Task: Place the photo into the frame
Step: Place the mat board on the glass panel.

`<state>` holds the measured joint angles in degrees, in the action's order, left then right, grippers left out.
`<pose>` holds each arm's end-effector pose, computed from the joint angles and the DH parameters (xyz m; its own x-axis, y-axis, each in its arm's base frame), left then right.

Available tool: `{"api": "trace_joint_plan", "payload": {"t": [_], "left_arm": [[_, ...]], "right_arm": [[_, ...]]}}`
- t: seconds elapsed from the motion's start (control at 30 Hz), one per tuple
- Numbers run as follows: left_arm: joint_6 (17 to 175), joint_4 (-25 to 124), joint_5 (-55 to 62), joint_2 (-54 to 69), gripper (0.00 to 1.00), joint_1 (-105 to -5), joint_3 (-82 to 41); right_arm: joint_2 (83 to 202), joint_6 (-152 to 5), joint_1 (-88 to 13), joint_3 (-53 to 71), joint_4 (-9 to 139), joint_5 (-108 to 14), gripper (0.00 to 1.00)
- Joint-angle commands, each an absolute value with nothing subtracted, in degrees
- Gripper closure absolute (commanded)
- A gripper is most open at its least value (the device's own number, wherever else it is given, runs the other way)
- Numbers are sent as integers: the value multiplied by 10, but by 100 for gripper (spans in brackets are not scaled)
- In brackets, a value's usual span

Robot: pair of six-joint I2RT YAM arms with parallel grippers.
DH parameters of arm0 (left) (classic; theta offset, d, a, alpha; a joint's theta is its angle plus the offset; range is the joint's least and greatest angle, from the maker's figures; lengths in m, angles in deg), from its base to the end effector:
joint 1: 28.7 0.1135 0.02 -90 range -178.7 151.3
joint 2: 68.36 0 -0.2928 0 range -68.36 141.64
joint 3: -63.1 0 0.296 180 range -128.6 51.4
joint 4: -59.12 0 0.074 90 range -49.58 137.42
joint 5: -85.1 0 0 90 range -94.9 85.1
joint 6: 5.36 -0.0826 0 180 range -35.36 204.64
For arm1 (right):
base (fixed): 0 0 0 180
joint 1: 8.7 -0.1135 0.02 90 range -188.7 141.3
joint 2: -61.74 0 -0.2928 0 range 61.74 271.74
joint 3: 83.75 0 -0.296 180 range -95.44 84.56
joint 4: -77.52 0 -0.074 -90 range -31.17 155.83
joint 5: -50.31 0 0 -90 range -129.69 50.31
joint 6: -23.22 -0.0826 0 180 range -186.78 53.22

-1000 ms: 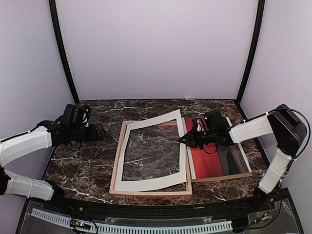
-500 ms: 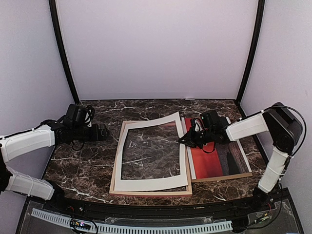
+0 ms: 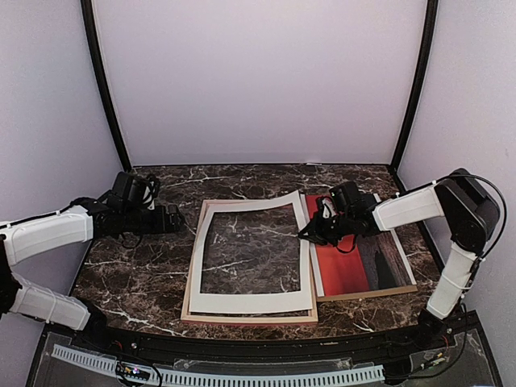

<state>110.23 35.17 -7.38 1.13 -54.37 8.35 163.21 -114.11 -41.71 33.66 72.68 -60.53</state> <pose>0.2952 -0.1379 0.2146 -0.6819 -0.1510 -0.7157 0.1195 0.9423 -0.3127 0.3345 0.2523 0.1102 -0.9257 0.2181 -0.3091 -0.0651 0.7131 0.6980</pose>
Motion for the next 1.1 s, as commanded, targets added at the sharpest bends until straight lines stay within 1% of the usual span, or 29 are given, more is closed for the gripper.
{"api": "trace_joint_plan", "payload": {"t": [0.0,0.23,0.93,1.07], "left_arm": [[1105,363,-67,14,3,-548,70],[1108,374,-61,30,2,-563,72],[1119,406,-68,111,2,-622,54],[1120,410,-68,115,1,-628,53]], "right_arm": [[1617,-1131,-422,328,722,-591,89],[1628,-1127,-423,324,726,-601,81],[1658,-1136,-446,299,726,-585,70],[1653,-1131,-454,295,709,-567,65]]}}
